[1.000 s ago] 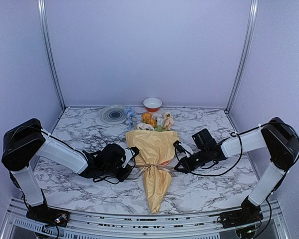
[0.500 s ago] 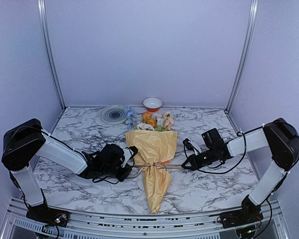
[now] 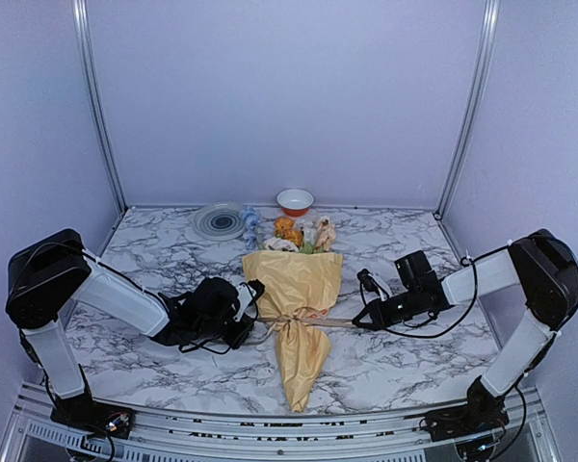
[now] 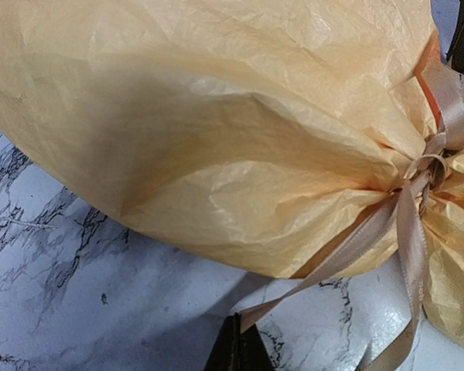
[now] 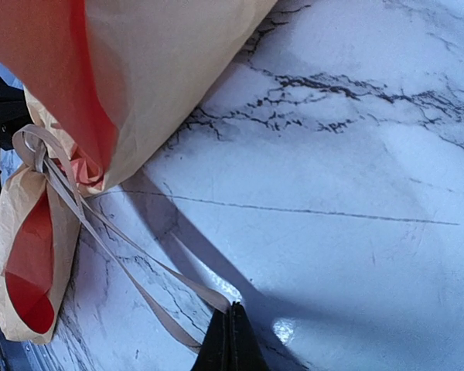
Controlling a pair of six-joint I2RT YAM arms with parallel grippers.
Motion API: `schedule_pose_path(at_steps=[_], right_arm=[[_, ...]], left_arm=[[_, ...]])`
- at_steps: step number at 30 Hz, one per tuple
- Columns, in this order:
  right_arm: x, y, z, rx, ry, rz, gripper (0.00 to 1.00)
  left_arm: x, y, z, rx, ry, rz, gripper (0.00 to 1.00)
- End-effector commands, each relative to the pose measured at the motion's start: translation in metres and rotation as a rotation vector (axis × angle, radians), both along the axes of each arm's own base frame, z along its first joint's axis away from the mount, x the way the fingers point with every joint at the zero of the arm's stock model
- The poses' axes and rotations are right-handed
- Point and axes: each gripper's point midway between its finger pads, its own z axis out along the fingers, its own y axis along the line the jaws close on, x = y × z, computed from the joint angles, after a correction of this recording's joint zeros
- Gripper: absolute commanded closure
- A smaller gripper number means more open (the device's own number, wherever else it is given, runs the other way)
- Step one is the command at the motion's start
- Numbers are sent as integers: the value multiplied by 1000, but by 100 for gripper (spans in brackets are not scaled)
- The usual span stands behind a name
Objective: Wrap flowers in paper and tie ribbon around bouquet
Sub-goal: Tie the half-tied ribbon around the folded bouquet.
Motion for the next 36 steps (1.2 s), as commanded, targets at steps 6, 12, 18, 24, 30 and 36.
schedule_pose_path(at_steps=[6,12,18,24,30,36], right_arm=[[-16,-15,-22,-65,90,-34,100],[-17,-15,-24,-59,96,-37,100],[-18,-14,-27,-53,107,-31,100],[-7,5,5,56,66,9,82],[10,20,61,166,-54,26,63],[30,27,109,103,-272,-6,63]], left_arm=[[-10,35,-44,121,124,57,100],[-10,29,-43,107,134,39,100],[-13,27,-47,100,160,28,100],[-18,4,-33,35,174,-38,100],[-15,-9,-31,14,178,-61,100],[-16,-6,-34,20,185,-58,100]])
